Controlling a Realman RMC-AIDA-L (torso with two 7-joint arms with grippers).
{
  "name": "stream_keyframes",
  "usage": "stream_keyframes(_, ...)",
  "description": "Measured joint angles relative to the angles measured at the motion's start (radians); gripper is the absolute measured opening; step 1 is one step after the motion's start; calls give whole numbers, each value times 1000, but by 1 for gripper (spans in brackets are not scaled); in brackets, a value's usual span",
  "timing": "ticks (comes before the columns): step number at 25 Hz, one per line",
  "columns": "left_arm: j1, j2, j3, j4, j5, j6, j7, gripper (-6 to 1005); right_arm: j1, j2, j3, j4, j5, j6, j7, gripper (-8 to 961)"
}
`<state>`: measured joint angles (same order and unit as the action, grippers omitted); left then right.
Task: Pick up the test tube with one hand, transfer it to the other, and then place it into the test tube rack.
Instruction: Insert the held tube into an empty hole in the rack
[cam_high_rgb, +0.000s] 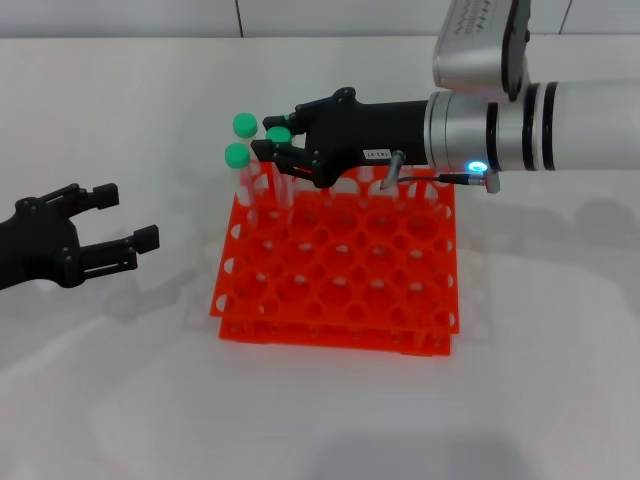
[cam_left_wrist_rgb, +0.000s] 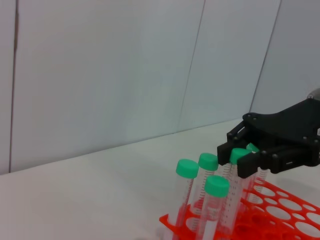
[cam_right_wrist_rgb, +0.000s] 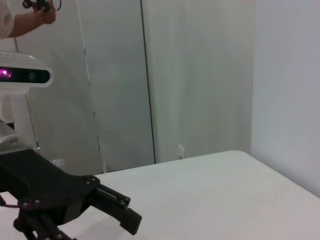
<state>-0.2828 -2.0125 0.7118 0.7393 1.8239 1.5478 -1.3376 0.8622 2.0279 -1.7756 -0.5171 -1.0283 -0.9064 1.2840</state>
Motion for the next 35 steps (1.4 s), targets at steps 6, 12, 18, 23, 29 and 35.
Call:
stream_keyframes(6, -2, 0, 0, -1, 0, 0, 0, 875, -6, 0, -10, 0, 0, -1, 0, 387)
stream_keyframes(12, -3, -1, 0, -3, 0, 0, 0, 874, -13, 0, -10, -3, -1, -7, -1, 391)
stream_keyframes(18, -3, -4, 0, -5, 0, 0, -1, 874, -38, 0, -10, -33, -1, -10, -4, 417)
stream_keyframes(23, -1, -3, 0, -3, -1, -2, -2, 875, -76, -10, -1, -85, -5, -60, 8, 446)
stream_keyframes(29, 5, -2, 0, 4, -5, 3, 0, 875, -216, -44, 56, -242, -94, -160, 54, 455)
stream_keyframes(35, 2, 0, 0, 5, -9, 3, 7, 874, -349, -19, 270, -309, -250, -263, 44, 454)
